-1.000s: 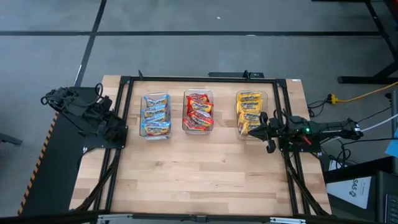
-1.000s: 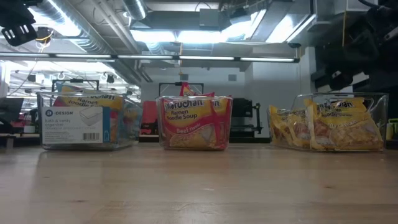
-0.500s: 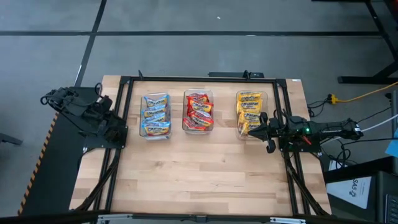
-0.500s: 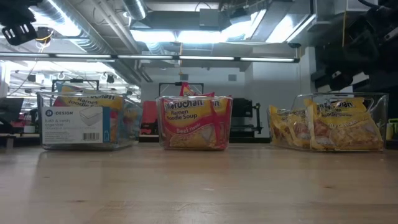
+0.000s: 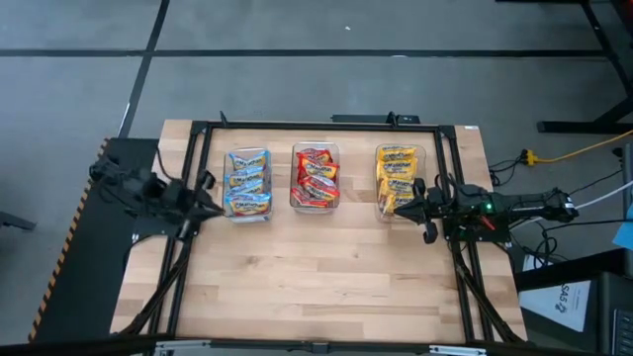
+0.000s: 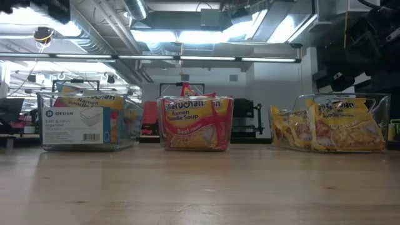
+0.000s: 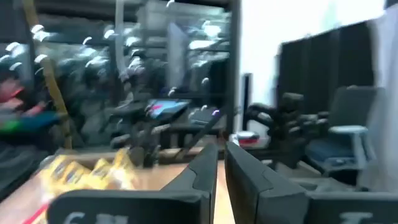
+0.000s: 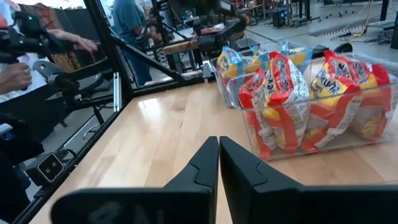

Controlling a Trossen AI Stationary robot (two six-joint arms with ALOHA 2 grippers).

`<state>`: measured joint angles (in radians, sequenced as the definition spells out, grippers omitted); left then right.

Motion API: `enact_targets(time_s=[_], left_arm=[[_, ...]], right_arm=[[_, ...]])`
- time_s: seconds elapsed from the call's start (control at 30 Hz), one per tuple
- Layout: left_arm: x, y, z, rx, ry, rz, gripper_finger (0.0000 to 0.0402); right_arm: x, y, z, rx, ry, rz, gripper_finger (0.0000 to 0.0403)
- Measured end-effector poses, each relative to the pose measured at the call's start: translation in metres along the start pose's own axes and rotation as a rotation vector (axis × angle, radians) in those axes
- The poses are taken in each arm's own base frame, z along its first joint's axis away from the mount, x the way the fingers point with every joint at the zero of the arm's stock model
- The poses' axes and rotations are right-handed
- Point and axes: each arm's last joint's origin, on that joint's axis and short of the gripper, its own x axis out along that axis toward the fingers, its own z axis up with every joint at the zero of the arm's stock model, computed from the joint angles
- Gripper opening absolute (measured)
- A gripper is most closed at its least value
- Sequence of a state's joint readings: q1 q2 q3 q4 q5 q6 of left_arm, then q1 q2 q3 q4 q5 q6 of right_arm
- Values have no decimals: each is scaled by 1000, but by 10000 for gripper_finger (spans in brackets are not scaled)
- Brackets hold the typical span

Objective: Sort Maruchan noodles
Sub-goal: Return to home position

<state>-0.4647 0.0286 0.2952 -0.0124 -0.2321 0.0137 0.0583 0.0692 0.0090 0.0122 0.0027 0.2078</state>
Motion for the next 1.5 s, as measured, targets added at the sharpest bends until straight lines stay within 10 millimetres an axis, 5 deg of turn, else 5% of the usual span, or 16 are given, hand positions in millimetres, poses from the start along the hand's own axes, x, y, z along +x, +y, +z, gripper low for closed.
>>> enact_targets(time_s=[0.13,0.57,1.5], left_arm=[[2,1,-14,19,-103,-96,25],[8,18,-77,0,53,14,25],[5,36,-84,99,133,277,25]], right_arm=[[0,0,0,0,1,-2,19],[0,0,0,-2,0,-6,19],[0,0,0,-3,2,-6,19]])
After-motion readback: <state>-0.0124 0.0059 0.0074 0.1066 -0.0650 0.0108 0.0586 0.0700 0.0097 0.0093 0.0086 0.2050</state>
